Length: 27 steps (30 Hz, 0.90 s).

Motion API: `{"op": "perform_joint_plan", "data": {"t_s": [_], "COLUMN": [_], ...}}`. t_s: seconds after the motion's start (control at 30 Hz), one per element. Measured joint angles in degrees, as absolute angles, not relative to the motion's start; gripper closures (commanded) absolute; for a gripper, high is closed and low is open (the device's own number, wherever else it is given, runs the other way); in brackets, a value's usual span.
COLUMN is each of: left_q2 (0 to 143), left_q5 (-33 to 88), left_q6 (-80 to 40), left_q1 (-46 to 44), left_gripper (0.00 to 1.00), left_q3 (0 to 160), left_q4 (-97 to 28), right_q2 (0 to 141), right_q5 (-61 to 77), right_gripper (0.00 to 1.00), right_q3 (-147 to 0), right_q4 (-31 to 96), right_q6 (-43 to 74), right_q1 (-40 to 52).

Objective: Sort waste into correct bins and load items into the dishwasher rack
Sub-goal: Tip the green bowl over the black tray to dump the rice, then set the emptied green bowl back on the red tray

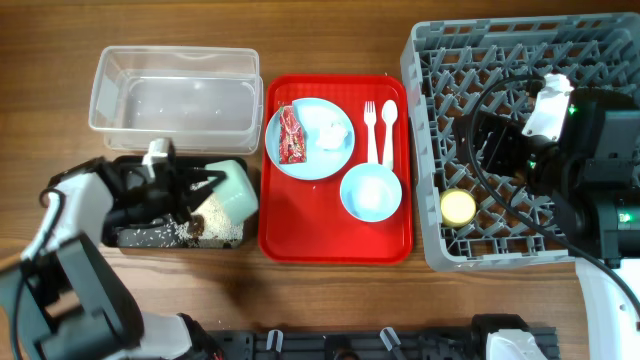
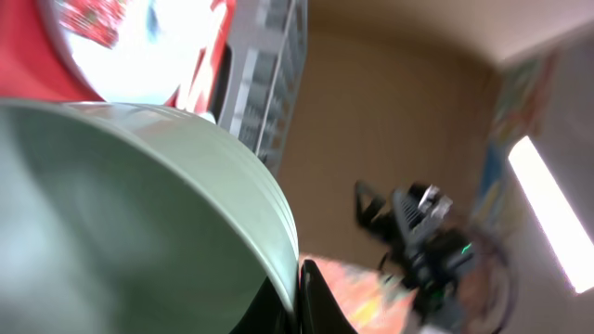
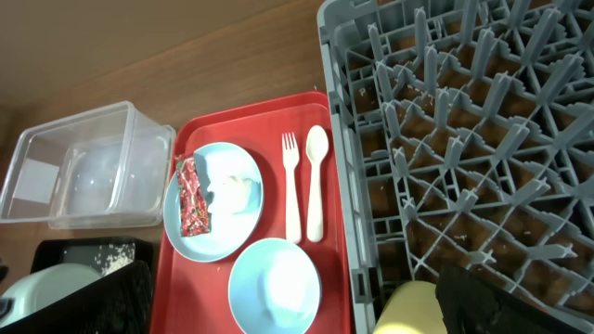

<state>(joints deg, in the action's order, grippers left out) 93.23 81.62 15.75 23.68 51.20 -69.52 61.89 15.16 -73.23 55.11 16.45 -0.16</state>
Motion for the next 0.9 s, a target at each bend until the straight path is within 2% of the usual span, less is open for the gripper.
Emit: {"op": "perform_joint_plan", "data": {"t_s": [0.13, 0.2, 0.33, 0.6, 0.77, 0.83, 0.9], "left_q2": [85.0, 82.4, 77.5, 78.6, 83.9, 86.4, 88.1], "left_q5": [77.8, 71.1, 53.7, 21.0, 9.2, 6.2, 4.1], "left_q6": [13.2, 6.9, -7.3, -29.3, -34.9, -36.0, -36.6], "left_q1": [16.9, 13.6, 1.1, -28.1, -38.7, -41.0, -42.1], "left_gripper": [0.96, 0.96, 0.96, 0.93, 0.76, 0.61, 0.52], "left_q3": [52.0, 52.1, 52.7, 52.7, 52.8, 52.8, 52.8], "left_q4": [-68.1, -62.2, -54.0, -42.9, -38.9, -38.0, -37.3], "right_q2": [61.9, 61.9, 61.9, 61.9, 61.9, 61.9, 61.9], "right_q5": [15.2, 15.2, 15.2, 15.2, 15.2, 15.2, 15.2], "right_gripper": [0.00, 0.00, 0.00, 0.00, 0.00, 0.00, 0.00], "right_q3": [-73.2, -73.2, -73.2, -73.2, -73.2, -73.2, -73.2], "right_q4": [54.5, 54.4, 54.3, 54.2, 54.2, 54.2, 54.2], "right_q6": [16.4, 16.4, 16.5, 16.7, 16.6, 16.6, 16.6], "right_q1": [-0.2, -0.2, -0.2, -0.2, -0.2, -0.2, -0.2]}}
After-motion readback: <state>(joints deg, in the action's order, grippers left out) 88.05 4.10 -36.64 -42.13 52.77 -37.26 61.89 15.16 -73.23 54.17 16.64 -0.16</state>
